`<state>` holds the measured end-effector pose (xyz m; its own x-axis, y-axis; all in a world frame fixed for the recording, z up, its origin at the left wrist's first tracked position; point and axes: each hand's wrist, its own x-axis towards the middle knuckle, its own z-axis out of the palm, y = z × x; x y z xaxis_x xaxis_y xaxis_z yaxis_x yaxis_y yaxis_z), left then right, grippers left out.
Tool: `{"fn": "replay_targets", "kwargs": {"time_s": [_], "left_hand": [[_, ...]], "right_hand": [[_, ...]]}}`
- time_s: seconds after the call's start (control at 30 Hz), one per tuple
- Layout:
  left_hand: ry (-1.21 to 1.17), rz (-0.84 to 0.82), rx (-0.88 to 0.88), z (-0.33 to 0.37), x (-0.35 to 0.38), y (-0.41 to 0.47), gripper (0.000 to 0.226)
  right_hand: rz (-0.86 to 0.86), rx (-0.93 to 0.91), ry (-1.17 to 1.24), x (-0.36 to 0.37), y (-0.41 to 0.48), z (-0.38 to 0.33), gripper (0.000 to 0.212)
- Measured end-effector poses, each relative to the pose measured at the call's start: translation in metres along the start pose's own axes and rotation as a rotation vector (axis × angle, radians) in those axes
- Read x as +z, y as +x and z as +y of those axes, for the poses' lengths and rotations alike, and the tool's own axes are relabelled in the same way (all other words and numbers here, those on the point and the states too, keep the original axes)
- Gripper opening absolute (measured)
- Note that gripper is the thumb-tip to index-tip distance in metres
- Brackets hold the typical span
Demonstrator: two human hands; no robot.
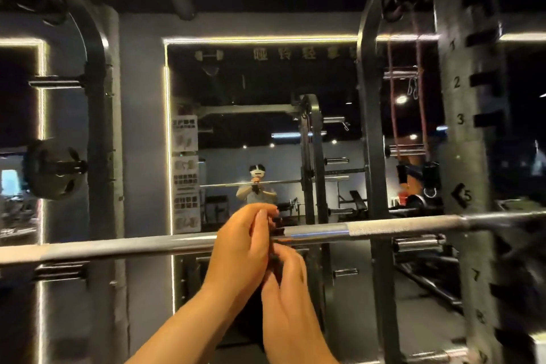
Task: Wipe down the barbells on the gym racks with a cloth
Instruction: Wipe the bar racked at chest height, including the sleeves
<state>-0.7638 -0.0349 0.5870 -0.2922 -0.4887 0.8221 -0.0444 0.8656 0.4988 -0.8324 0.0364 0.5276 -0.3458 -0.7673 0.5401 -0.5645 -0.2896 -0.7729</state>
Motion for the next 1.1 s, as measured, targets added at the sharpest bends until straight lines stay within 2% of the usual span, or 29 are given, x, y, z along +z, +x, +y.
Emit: {"fn": "replay_targets", "kwargs": {"time_s": [0.07, 0.1, 0.2, 0.23, 0.3, 0.4, 0.43, 0.47, 0.57, 0.63, 0.7, 0.8, 0.87, 0.97, 1.0, 1.1], "left_hand": [[-0.183, 0.03, -0.055, 0.013, 0.009, -0.012, 0.028], [-0.261, 0.038, -0.101, 0.018, 0.011, -0.018, 0.03], [-0.425, 0.053, -0.266, 0.022, 0.003, -0.036, 0.033], [-0.425, 0.068, -0.304, 0.02, -0.005, -0.044, 0.033], [-0.406, 0.107, -0.378, 0.014, -0.026, -0.064, 0.033], [-0.372, 0.159, -0.51, 0.003, -0.066, -0.1, 0.025], [-0.316, 0.175, -0.561, -0.001, -0.081, -0.113, 0.018], [-0.258, 0.159, -0.62, -0.004, -0.096, -0.127, 0.021], [-0.239, 0.115, -0.773, -0.004, -0.147, -0.173, 0.049], [-0.194, 0.129, -0.764, 0.004, -0.183, -0.204, 0.058], [-0.126, 0.231, -0.76, 0.017, -0.216, -0.233, 0.053], [-0.069, 0.462, -0.8, 0.038, -0.268, -0.278, 0.026], [-0.066, 0.582, -0.819, 0.057, -0.303, -0.308, 0.03], [-0.108, 0.668, -0.845, 0.089, -0.346, -0.354, 0.056], [-0.133, 0.668, -0.854, 0.099, -0.357, -0.368, 0.057], [-0.104, 0.659, -0.913, 0.126, -0.378, -0.405, 0.038]], "right_hand": [[-0.09, 0.02, 0.161, -0.005, -0.009, 0.012, 0.035], [-0.101, 0.046, 0.226, -0.004, -0.008, 0.016, 0.04], [-0.233, 0.005, 0.173, -0.002, -0.014, 0.012, 0.075], [-0.264, -0.039, 0.167, 0.003, -0.017, 0.009, 0.076], [-0.349, 0.009, 0.314, 0.017, -0.029, 0.001, 0.067], [-0.458, 0.105, 0.489, 0.038, -0.044, -0.008, 0.029], [-0.491, 0.128, 0.503, 0.043, -0.05, -0.015, 0.019], [-0.506, 0.156, 0.498, 0.052, -0.057, -0.019, 0.014], [-0.549, 0.157, 0.393, 0.081, -0.082, -0.038, 0.016], [-0.618, 0.151, 0.377, 0.107, -0.103, -0.051, 0.019], [-0.657, 0.142, 0.403, 0.13, -0.124, -0.071, 0.02], [-0.736, 0.145, 0.442, 0.163, -0.155, -0.102, 0.023], [-0.788, 0.128, 0.451, 0.182, -0.176, -0.122, 0.028], [-0.854, 0.123, 0.489, 0.208, -0.211, -0.146, 0.022], [-0.882, 0.101, 0.492, 0.215, -0.224, -0.153, 0.019], [-0.991, 0.079, 0.475, 0.232, -0.259, -0.176, 0.016]]}}
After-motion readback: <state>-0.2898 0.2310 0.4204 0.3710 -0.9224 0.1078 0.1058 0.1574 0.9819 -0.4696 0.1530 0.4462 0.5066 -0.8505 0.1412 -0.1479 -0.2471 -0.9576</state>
